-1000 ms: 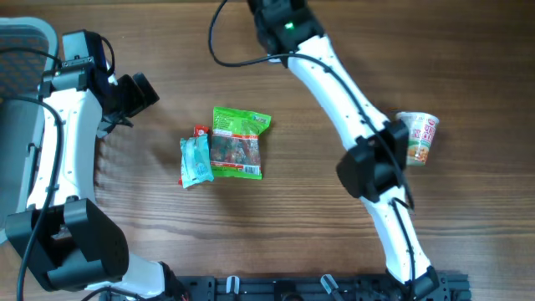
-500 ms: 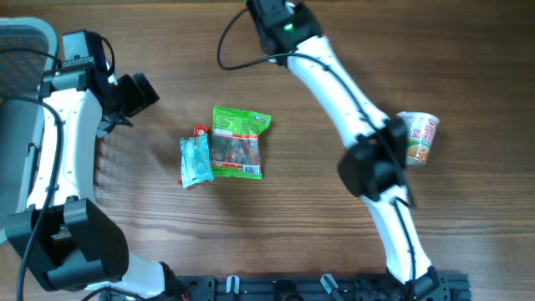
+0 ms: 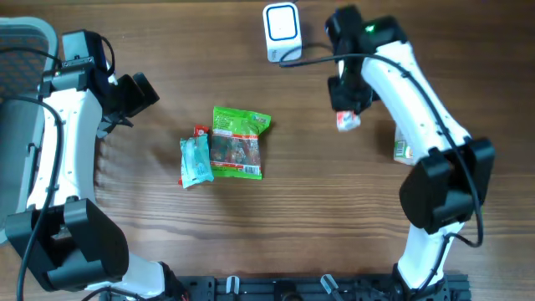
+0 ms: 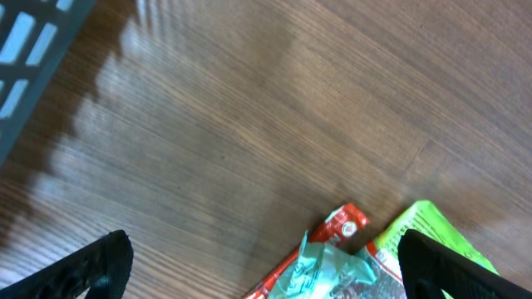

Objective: Scan the item barcode
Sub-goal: 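Place the red-orange pack on the table beside the cup noodles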

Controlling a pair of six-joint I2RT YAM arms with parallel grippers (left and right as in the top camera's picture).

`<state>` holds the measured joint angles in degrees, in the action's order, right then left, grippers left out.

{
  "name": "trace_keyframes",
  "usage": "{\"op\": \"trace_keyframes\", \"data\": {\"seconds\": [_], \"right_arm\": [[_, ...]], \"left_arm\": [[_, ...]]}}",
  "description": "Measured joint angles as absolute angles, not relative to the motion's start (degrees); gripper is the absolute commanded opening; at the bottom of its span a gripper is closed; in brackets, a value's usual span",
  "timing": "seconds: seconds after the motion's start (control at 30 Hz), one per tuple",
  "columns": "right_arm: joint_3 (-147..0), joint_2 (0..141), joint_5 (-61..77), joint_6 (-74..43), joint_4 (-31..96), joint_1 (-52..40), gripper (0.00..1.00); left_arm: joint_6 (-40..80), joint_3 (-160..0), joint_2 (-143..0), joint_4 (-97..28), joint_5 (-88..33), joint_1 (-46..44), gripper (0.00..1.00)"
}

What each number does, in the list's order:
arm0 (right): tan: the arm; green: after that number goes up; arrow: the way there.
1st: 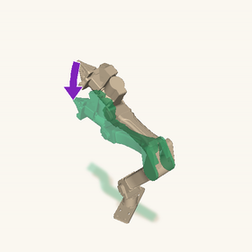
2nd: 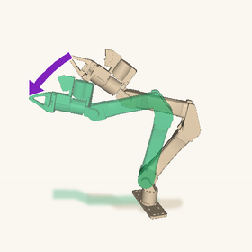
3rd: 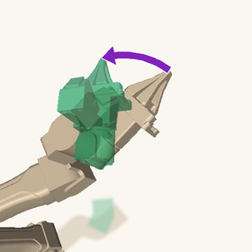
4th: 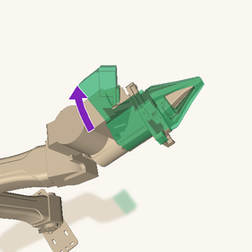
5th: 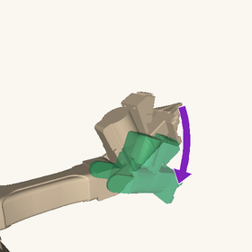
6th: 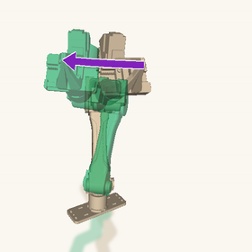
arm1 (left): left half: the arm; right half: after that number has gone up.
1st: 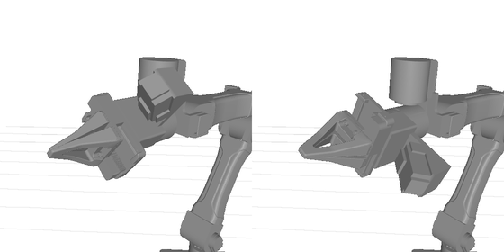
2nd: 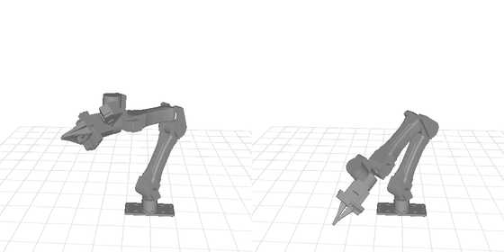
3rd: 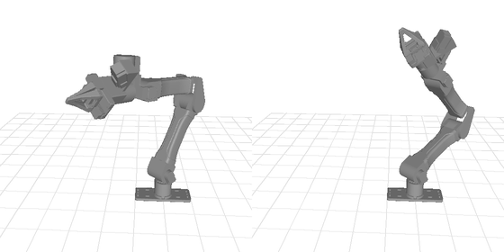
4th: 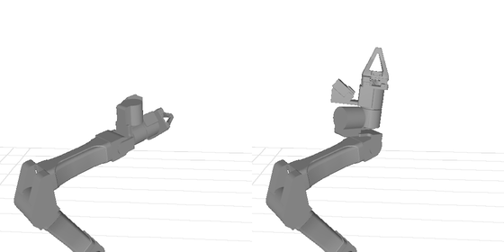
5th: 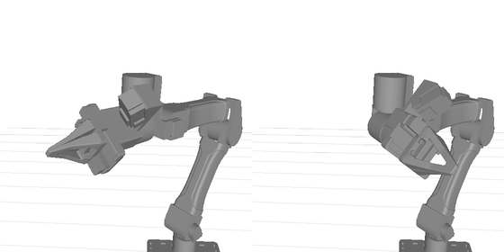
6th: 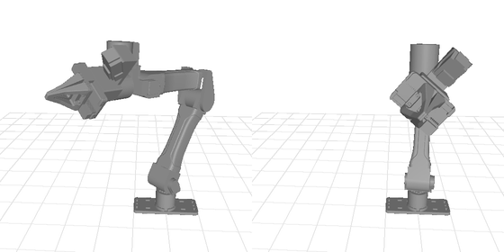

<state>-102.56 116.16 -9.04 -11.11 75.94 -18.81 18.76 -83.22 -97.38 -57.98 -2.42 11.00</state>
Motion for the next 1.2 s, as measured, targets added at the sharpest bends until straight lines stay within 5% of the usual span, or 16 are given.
{"op": "trace_keyframes", "data": {"seconds": [0.1, 0.13, 0.2, 0.27, 0.4, 0.47, 0.53, 0.67, 1.2], "right_arm": [[-90.5, 116.5, -9.0, -11.6, 67.8, -18.5, 0.31], [-89.2, 116.5, -9.0, -11.7, 67.1, -18.2, 0.54], [-88.6, 116.5, -9.1, -11.1, 66.1, -17.8, 0.75], [-88.7, 116.5, -10.4, -9.6, 65.6, -17.7, 0.71], [-93.3, 116.5, -5.9, -7.9, 67.9, -17.6, 0.05], [-94.2, 116.5, 4.9, -7.6, 67.9, -17.6, 0.04], [-92.5, 116.4, 10.1, -7.7, 64.8, -17.7, 0.15], [-82.5, 116.4, 13.0, -7.7, 55.5, -17.7, 0.04], [-75.0, 115.7, -15.0, -15.3, 56.1, -12.7, 0.04]], "left_arm": [[18.8, -83.2, -97.4, -57.9, -2.4, 11.0, 1.00], [18.8, -83.2, -97.4, -57.9, -2.4, 11.0, 1.00], [18.8, -83.2, -97.4, -57.8, -2.4, 11.0, 1.00], [18.8, -83.2, -97.4, -57.8, -2.4, 11.0, 1.00], [18.8, -83.2, -97.4, -57.8, -2.4, 11.0, 1.00], [18.8, -83.2, -97.4, -57.8, -2.4, 11.0, 1.00], [18.8, -83.2, -97.4, -57.9, -2.4, 11.0, 1.00], [18.8, -83.2, -97.4, -57.9, -2.4, 11.0, 1.00], [18.8, -83.2, -97.4, -57.8, -2.4, 11.0, 1.00]]}}
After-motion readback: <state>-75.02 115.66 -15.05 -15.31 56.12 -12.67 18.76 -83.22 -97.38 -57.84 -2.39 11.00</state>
